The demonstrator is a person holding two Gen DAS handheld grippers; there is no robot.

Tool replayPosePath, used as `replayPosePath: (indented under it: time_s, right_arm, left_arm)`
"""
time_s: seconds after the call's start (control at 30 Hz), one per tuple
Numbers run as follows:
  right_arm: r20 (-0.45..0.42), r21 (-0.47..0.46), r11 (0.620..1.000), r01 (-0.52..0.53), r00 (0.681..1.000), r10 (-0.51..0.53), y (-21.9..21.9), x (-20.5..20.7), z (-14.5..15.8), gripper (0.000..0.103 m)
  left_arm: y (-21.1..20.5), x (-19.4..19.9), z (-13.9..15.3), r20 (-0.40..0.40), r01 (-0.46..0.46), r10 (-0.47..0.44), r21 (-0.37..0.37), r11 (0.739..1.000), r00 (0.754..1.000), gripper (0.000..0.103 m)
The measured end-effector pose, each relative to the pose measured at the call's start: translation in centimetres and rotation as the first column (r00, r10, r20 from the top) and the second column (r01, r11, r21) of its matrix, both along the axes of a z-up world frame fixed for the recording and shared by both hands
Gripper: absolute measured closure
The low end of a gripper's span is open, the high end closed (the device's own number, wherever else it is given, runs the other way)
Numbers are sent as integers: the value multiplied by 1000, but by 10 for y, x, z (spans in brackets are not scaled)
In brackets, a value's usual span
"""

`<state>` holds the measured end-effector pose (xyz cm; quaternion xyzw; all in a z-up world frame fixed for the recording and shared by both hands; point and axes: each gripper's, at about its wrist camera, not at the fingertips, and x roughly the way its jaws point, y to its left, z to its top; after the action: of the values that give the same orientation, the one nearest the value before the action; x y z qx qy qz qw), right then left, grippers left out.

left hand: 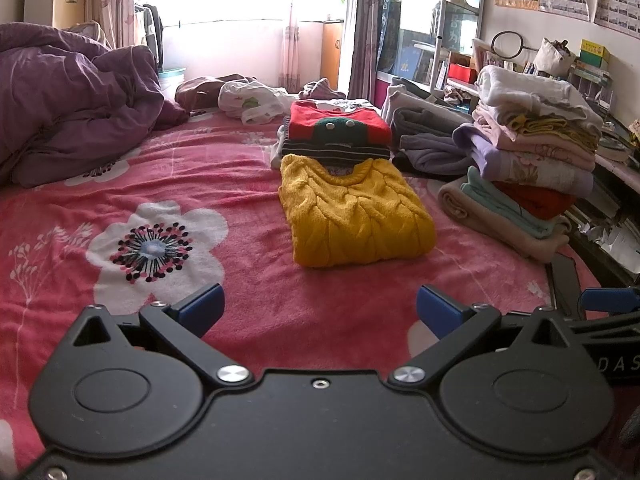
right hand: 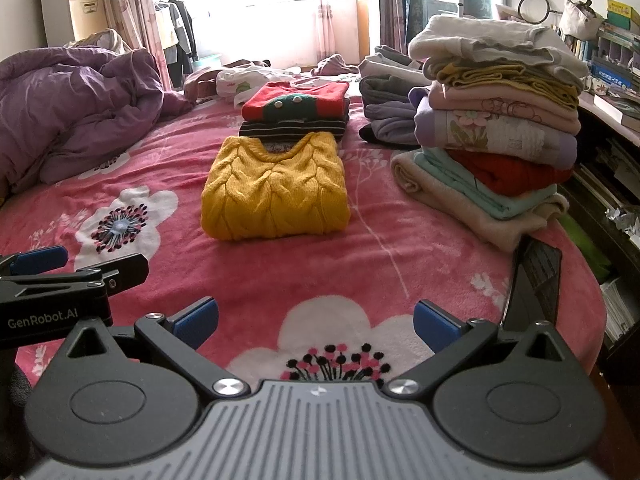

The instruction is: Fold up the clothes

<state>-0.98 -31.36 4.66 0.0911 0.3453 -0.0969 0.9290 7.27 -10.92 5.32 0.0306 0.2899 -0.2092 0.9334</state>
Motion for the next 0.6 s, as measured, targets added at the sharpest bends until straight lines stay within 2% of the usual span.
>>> replayPosePath:
  time_s: [0.6]
  right_arm:
    - [8, 2, 1000, 0, 1000, 0, 1, -3, 1, 0]
  left_arm:
    - [0, -1, 1, 5, 3, -3, 8, 1000, 1000, 0]
